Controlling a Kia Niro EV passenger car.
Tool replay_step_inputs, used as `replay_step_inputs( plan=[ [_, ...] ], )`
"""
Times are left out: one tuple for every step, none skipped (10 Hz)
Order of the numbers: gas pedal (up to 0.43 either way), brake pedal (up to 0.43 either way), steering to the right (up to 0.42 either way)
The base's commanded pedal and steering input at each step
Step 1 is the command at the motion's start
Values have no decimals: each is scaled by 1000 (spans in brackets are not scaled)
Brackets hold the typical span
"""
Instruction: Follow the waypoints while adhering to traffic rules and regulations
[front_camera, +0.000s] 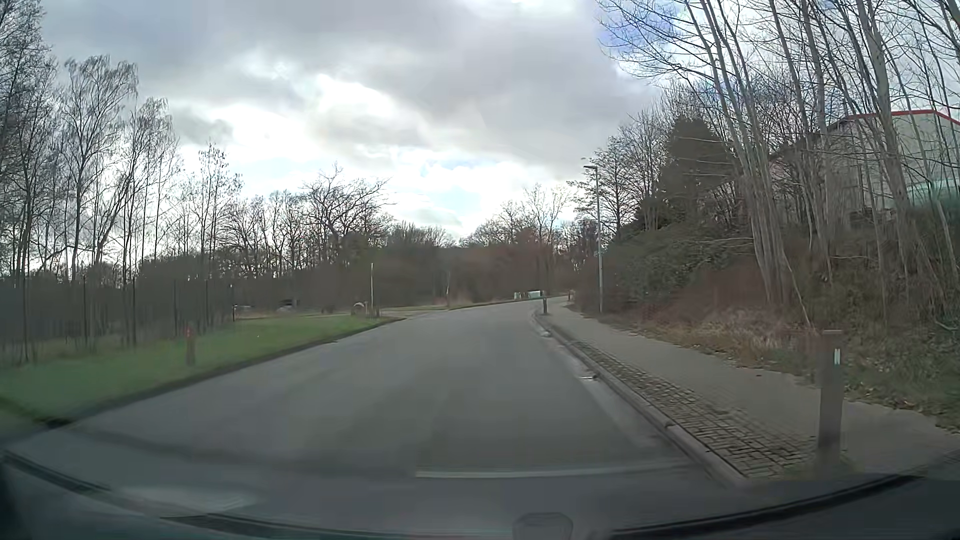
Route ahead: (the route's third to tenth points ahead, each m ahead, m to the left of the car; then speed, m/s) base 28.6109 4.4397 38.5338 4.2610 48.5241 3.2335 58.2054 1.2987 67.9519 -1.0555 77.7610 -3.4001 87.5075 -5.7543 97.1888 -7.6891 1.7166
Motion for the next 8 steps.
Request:
replay_step_inputs(
  plan=[
    [0, 0, -5],
    [0, 0, -5],
    [0, 0, -4],
    [0, 0, -3],
    [0, 0, -3],
    [0, 0, -3],
    [0, 0, -3],
    [0, 0, -3]
  ],
)
